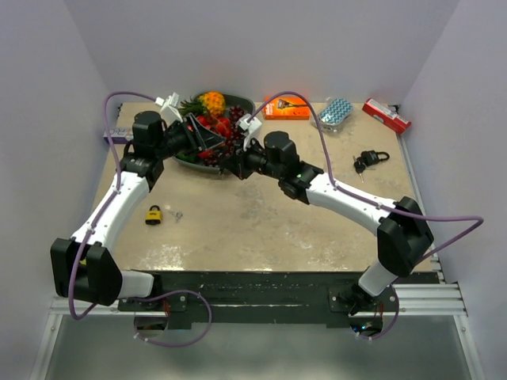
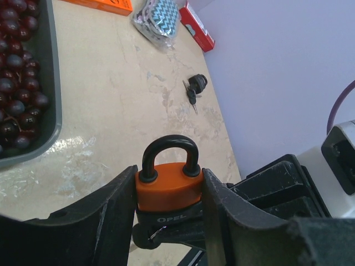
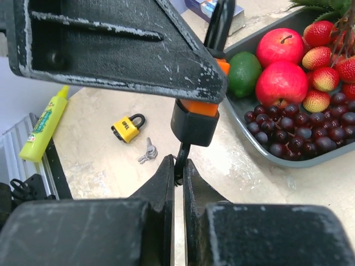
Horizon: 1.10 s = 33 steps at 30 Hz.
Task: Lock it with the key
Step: Lock the lock, then place the lock at the center of the board.
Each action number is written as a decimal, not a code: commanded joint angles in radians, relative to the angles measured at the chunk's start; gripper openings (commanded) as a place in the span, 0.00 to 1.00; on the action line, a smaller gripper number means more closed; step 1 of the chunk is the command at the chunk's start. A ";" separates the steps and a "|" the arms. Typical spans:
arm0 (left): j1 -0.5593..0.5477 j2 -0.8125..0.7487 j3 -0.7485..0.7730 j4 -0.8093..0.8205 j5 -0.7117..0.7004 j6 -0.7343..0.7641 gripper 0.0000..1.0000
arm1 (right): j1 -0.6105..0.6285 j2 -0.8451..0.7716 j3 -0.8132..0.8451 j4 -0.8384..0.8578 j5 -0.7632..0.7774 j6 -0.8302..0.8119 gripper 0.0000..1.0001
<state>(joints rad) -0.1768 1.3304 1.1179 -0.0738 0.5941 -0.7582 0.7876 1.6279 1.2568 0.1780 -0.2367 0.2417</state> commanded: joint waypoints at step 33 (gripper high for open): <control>-0.155 0.012 -0.244 -0.391 -0.435 0.332 0.00 | 0.007 0.059 -0.303 0.026 -0.176 0.010 0.00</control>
<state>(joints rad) -0.3229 1.3705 0.8711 -0.4942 0.2253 -0.4591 0.7914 1.6535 0.9688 0.1276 -0.3676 0.2977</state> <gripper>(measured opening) 0.496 0.036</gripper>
